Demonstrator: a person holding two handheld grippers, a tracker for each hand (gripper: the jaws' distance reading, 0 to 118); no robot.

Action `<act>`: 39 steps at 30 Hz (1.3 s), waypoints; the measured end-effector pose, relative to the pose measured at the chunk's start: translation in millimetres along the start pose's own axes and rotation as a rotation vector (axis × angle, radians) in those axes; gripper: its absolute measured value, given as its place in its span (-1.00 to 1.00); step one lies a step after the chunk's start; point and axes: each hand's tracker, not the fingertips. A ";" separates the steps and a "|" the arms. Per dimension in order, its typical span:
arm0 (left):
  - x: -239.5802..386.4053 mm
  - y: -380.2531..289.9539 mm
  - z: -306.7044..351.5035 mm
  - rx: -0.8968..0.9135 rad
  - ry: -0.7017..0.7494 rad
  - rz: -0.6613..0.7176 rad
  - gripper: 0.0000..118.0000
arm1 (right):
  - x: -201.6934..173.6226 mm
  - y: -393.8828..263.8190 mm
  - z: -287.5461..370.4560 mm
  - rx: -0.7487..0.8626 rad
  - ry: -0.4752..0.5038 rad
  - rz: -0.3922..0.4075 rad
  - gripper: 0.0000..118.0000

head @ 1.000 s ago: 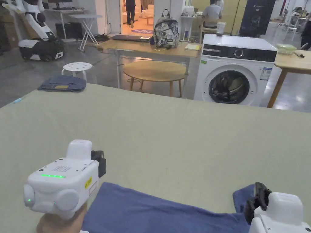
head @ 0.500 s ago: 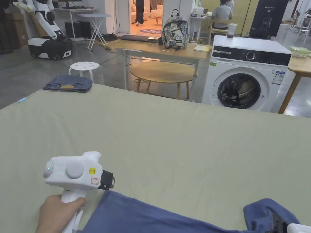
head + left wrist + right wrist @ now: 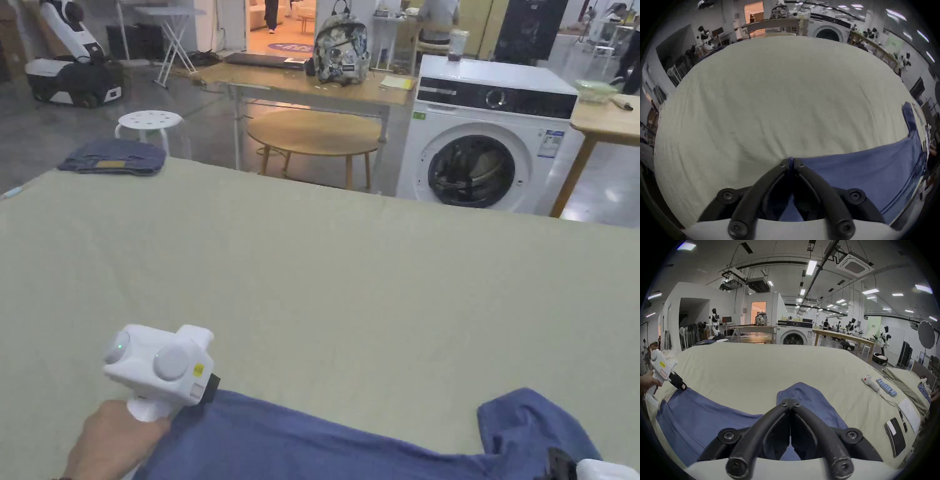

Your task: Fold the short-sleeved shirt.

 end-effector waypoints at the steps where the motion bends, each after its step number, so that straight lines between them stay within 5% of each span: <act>1: 0.2 -0.4 1.2 0.006 -0.005 -0.003 -1.00 | 3.5 -0.3 -0.8 -0.009 -0.001 -0.010 -1.00; 9: -5.1 -11.9 32.5 0.154 -0.037 0.060 -1.00 | 56.4 22.6 -15.5 -0.057 -0.037 -0.036 -1.00; 13: -10.2 -16.2 42.4 0.208 -0.057 0.093 -1.00 | 86.2 41.9 -54.4 -0.236 -0.009 -0.005 -0.95; 14: -8.0 -18.7 48.0 0.219 -0.060 0.100 -1.00 | 93.9 44.1 -66.8 -0.268 0.003 -0.009 -0.85; 17: -6.1 -23.5 54.9 0.229 -0.058 0.108 -1.00 | 111.4 46.0 -105.1 -0.411 -0.003 -0.011 0.08; 18: -6.3 -24.1 55.8 0.233 -0.062 0.111 -1.00 | 115.3 44.7 -116.0 -0.433 -0.014 -0.010 0.23; 24: -11.4 -29.4 45.4 0.235 -0.062 0.115 -1.00 | 122.6 31.4 -177.5 -0.593 0.009 0.036 0.23; 29: 43.7 -57.9 74.9 0.231 -0.052 0.102 -1.00 | 113.7 17.6 -204.5 -0.694 0.037 0.051 0.19; 30: 5.6 -40.3 54.0 0.230 -0.052 0.102 -1.00 | 114.0 18.3 -201.6 -0.679 0.035 0.039 0.13; 32: 24.0 -53.8 56.3 0.228 -0.053 0.104 -1.00 | 115.2 21.2 -197.6 -0.669 0.023 0.012 -0.29; 33: 24.9 -54.3 56.4 0.228 -0.051 0.104 -1.00 | 116.0 22.3 -195.3 -0.663 0.028 0.012 -0.91; 39: 18.1 -52.6 83.7 0.238 -0.056 0.110 -1.00 | 127.0 30.6 -171.0 -0.594 0.043 -0.032 -1.00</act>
